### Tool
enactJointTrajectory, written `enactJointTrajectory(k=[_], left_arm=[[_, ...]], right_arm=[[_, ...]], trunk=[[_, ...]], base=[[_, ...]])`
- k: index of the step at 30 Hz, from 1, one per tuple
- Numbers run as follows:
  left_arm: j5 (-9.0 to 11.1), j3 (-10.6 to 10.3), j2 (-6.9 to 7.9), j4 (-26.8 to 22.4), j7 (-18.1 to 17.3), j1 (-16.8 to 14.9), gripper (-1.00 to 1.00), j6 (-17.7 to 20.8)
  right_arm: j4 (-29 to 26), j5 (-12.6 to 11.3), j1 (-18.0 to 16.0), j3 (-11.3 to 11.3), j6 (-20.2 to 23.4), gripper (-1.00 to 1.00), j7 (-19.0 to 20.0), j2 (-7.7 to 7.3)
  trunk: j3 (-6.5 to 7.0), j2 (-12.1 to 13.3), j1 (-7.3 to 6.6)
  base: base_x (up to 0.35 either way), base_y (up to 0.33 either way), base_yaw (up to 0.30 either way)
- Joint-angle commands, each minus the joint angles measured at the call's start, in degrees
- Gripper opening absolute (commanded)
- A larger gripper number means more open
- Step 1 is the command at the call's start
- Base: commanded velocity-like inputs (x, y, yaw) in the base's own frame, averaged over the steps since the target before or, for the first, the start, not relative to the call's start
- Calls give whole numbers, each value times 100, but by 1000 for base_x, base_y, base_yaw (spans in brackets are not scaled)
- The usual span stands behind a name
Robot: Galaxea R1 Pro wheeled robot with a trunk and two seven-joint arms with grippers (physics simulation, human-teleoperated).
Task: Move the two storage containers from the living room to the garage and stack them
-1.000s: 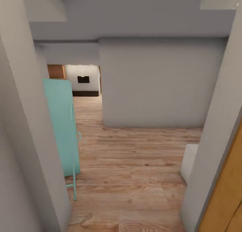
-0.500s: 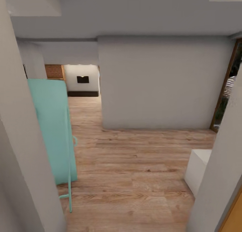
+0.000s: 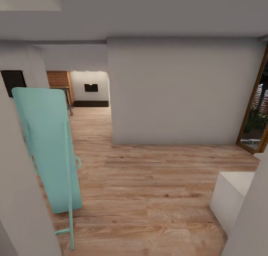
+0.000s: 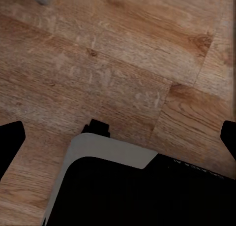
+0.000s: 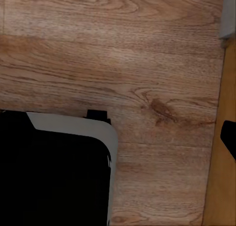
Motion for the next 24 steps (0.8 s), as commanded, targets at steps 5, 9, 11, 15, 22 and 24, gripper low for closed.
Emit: enactJointTrajectory(k=[5,9,11,15,22,24], left_arm=[[29,-23,-1,2,12,-4,100,-14],[29,-23,-1,2,12,-4,100,-14],[29,-23,-1,2,12,-4,100,-14],[29,-23,-1,2,12,-4,100,-14],[29,-23,-1,2,12,-4,100,-14],[29,-23,-1,2,12,-4,100,-14]], right_arm=[[13,-38,-6,48,-25,100,-3,4],[12,-38,-6,48,-25,100,-3,2],[11,-38,-6,48,-25,100,-3,2],[12,-38,-6,48,-25,100,-3,2],[10,-38,-6,48,-25,100,-3,3],[10,-38,-6,48,-25,100,-3,2]], trunk=[[-8,-4,4],[-8,-4,4],[-8,-4,4],[-8,-4,4],[-8,-4,4],[-8,-4,4]], base=[[327,0,0],[326,0,0],[326,0,0],[327,0,0],[326,0,0],[327,0,0]])
